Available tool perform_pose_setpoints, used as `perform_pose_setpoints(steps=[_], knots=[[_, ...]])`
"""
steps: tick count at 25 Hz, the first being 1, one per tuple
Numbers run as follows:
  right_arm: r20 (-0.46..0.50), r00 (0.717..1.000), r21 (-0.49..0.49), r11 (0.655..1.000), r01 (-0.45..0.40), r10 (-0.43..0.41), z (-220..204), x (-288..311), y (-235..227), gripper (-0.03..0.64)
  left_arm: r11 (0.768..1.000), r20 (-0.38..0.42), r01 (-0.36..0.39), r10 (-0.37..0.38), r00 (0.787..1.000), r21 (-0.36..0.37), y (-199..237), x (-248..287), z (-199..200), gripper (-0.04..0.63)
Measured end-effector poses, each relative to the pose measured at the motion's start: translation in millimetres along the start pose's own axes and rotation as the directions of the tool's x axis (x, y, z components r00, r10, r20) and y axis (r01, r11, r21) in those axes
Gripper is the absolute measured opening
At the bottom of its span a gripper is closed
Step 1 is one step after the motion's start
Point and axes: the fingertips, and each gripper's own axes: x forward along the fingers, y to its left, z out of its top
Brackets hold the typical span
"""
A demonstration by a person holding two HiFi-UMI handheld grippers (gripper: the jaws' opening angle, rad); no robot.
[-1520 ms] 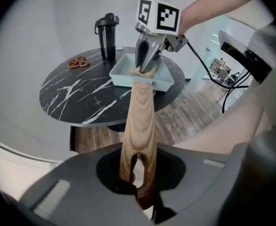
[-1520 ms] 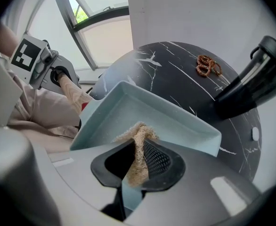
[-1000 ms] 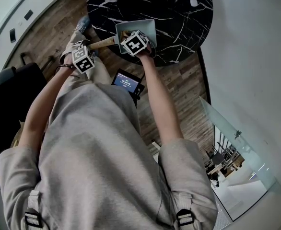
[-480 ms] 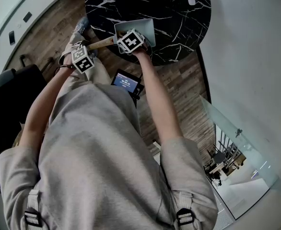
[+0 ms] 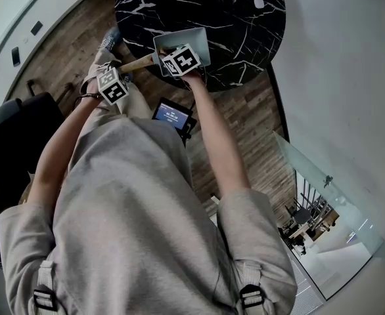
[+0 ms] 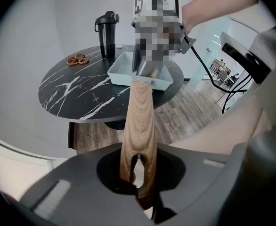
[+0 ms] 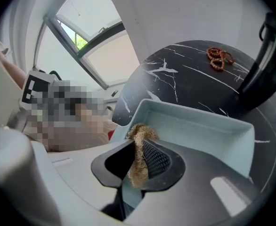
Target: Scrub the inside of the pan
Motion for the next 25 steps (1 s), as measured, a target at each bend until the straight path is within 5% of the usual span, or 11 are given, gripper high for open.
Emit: perform_pose_setpoints(steps=[5,9,12,16,21,25], knots=[[0.114,0.99,0.108,0.989,-0.1,0.088,4,-18,1,0.069,1.0,-0.001,0.001,-0.001,1.0,0.002,0,0,-1,0.017],[0.306,0.936,0.176,0.956,-0.235,0.174,23,-49,6,0.075,1.0,0.0,0.004,-0.004,1.0,0.002,-1,0,0,0.017],[0.236,0.971,0.091,0.996,0.022,-0.043,13,-67,-30,0.077,1.0,-0.002,0.009,-0.009,1.0,0.0,-2,0,0,0.017],[0.107,0.921,-0.117,0.915,0.387,-0.375,-2,-84,-87,0.077,1.0,-0.003,0.011,-0.011,1.0,0.001,-2,-1,-1,0.015],[-0.009,0.858,-0.3,0.82,0.488,-0.514,-11,-68,-115,0.076,1.0,-0.009,0.012,-0.012,1.0,0.002,-3,-1,-3,0.015],[-0.062,0.834,-0.326,0.801,0.502,-0.548,-14,-51,-121,0.075,1.0,-0.011,0.022,-0.022,1.0,0.003,-5,-1,-4,0.012]])
